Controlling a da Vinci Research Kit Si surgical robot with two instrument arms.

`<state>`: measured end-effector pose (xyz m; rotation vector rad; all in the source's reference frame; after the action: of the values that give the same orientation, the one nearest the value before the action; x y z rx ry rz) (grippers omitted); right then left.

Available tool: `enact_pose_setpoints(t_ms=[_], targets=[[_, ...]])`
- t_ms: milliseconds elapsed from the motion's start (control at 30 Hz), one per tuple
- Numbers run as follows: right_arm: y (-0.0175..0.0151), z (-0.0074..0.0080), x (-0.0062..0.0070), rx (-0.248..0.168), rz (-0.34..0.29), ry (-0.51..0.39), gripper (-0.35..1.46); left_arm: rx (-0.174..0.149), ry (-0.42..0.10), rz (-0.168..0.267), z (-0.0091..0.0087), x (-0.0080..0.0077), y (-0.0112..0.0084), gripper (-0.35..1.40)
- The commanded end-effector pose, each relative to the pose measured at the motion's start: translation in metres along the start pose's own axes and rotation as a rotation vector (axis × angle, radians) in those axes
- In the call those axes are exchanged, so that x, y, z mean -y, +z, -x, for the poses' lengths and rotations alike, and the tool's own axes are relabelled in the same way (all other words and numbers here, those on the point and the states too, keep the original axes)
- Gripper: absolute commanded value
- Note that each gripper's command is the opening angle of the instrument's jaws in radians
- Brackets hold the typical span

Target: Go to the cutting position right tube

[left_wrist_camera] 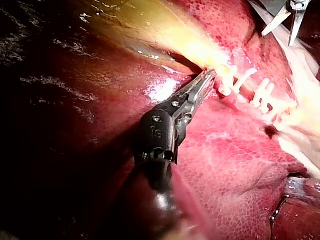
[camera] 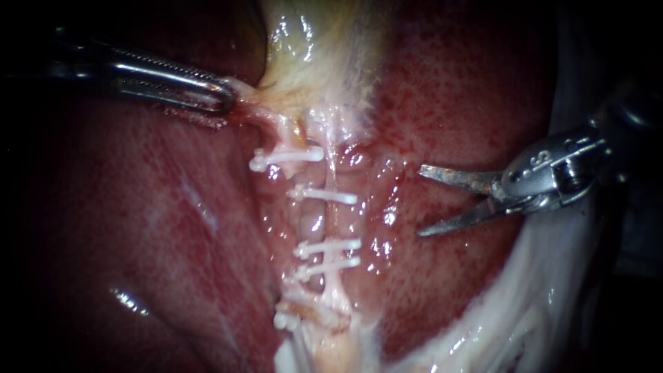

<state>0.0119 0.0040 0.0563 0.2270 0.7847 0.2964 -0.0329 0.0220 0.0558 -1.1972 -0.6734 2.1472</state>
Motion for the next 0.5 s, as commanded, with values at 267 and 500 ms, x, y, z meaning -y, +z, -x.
enact_pose_setpoints(t_ms=[267, 500], targets=[[-0.0001, 0.0000, 0.0001, -0.002, -0.043, -0.002, 1.44, -0.002, -0.009, 0.001, -0.0018, 0.0002, -0.0031, -0.35], [0.0001, -0.0002, 0.0001, -0.010, -0.061, 0.000, 1.44, -0.026, -0.018, -0.025, -0.0037, -0.0003, -0.0073, -0.35]])
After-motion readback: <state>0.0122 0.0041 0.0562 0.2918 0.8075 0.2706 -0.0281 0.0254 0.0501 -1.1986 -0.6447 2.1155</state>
